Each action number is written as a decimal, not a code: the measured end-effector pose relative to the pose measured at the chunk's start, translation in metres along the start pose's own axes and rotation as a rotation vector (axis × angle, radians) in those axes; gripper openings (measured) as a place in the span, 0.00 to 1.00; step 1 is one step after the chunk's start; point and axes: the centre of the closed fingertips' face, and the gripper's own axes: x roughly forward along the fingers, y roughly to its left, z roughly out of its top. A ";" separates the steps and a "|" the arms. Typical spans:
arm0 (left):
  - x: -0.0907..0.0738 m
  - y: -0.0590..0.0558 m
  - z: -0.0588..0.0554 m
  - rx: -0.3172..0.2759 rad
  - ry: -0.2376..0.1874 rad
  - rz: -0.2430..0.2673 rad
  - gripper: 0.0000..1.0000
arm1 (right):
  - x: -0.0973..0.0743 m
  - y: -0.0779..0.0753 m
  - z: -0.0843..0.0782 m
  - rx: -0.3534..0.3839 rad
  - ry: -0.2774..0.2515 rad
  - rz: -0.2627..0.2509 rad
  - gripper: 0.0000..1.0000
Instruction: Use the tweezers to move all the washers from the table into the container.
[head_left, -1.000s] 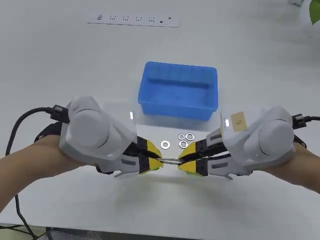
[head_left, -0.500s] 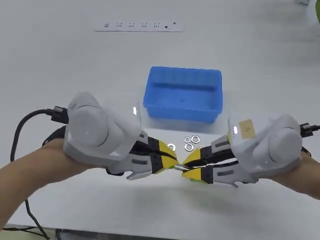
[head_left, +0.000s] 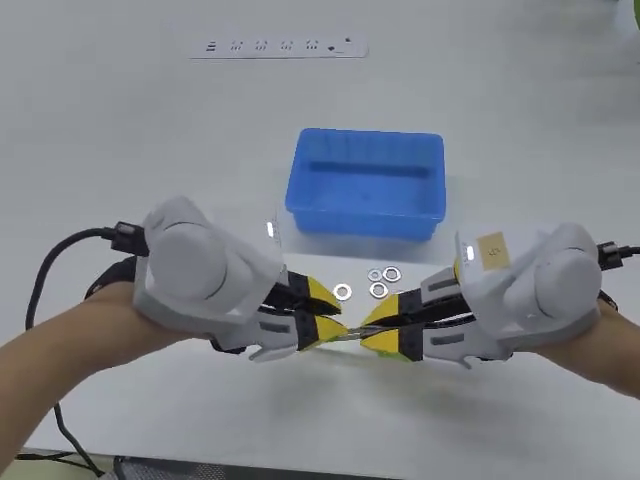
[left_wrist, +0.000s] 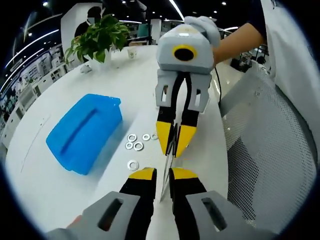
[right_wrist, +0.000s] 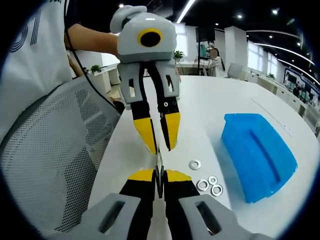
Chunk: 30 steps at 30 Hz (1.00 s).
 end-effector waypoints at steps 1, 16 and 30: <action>0.002 -0.004 -0.004 0.023 0.022 -0.022 0.15 | -0.001 0.000 0.002 0.000 -0.002 -0.002 0.07; 0.018 -0.007 -0.015 0.045 0.042 -0.042 0.07 | -0.007 0.001 0.009 0.024 -0.028 0.007 0.07; -0.006 -0.007 -0.004 0.104 0.081 -0.029 0.07 | -0.004 0.005 0.004 -0.037 0.027 0.026 0.07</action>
